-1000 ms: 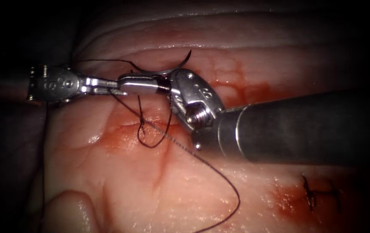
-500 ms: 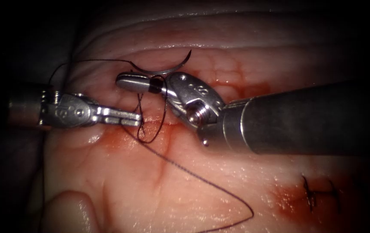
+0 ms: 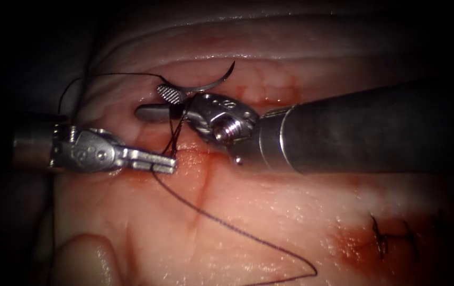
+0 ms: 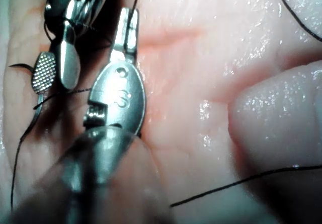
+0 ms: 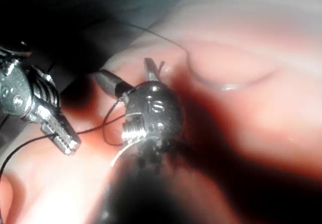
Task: Wound Closure
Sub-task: Grab the short suture tail with the right tool.
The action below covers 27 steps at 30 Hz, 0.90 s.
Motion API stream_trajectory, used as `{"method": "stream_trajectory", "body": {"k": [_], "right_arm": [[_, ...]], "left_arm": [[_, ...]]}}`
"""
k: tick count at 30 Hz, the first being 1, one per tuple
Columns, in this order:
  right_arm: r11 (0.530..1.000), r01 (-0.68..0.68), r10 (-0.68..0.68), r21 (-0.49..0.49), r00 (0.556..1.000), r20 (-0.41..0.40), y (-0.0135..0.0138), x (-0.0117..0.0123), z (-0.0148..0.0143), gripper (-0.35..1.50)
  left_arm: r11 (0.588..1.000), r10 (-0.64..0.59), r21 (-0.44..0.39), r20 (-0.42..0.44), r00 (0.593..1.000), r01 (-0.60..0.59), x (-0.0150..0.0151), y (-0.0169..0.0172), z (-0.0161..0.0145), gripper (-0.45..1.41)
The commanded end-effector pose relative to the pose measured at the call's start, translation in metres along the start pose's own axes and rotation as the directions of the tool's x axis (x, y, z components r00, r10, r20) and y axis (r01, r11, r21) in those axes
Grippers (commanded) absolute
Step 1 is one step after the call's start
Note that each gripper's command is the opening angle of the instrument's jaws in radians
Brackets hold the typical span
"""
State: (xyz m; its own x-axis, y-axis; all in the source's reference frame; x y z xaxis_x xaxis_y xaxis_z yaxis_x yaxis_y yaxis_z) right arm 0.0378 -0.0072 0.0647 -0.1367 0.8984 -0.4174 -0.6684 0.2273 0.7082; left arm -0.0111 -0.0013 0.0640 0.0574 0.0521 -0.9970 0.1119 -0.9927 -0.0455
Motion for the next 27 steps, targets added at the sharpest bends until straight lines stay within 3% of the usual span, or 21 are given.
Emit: {"method": "stream_trajectory", "body": {"k": [1, 6, 22, 25, 27], "right_arm": [[1.0, -0.01, 0.01, -0.027, 1.0, 0.016, 0.0003, -0.0003, 0.0011, 0.98], [0.997, -0.014, 0.015, -0.079, 1.0, 0.015, 0.0011, -0.0002, 0.0017, 1.08], [0.992, -0.075, 0.081, -0.099, 0.995, 0.053, 0.0026, -0.0022, 0.0041, 1.06], [0.992, -0.077, 0.083, -0.1, 0.995, 0.052, 0.0026, -0.0021, 0.0042, 0.98], [0.992, -0.08, 0.086, -0.099, 0.995, 0.054, 0.0024, -0.0018, 0.0041, 0.73]], "left_arm": [[1.0, 0.001, 0.001, -0.001, 1.0, -0.001, -0.0006, 0.0001, 0.0005, -0.45], [1.0, 0.0, 0.001, 0.008, 1.0, 0.0, -0.0007, 0.0001, 0.0006, -0.45], [1.0, 0.002, -0.006, 0.014, 1.0, -0.002, -0.0009, 0.0002, 0.0005, -0.45], [1.0, 0.002, -0.007, 0.014, 1.0, -0.002, -0.0009, 0.0002, 0.0005, -0.45], [1.0, 0.002, -0.007, 0.014, 1.0, -0.002, -0.0009, 0.0002, 0.0005, -0.45]]}}
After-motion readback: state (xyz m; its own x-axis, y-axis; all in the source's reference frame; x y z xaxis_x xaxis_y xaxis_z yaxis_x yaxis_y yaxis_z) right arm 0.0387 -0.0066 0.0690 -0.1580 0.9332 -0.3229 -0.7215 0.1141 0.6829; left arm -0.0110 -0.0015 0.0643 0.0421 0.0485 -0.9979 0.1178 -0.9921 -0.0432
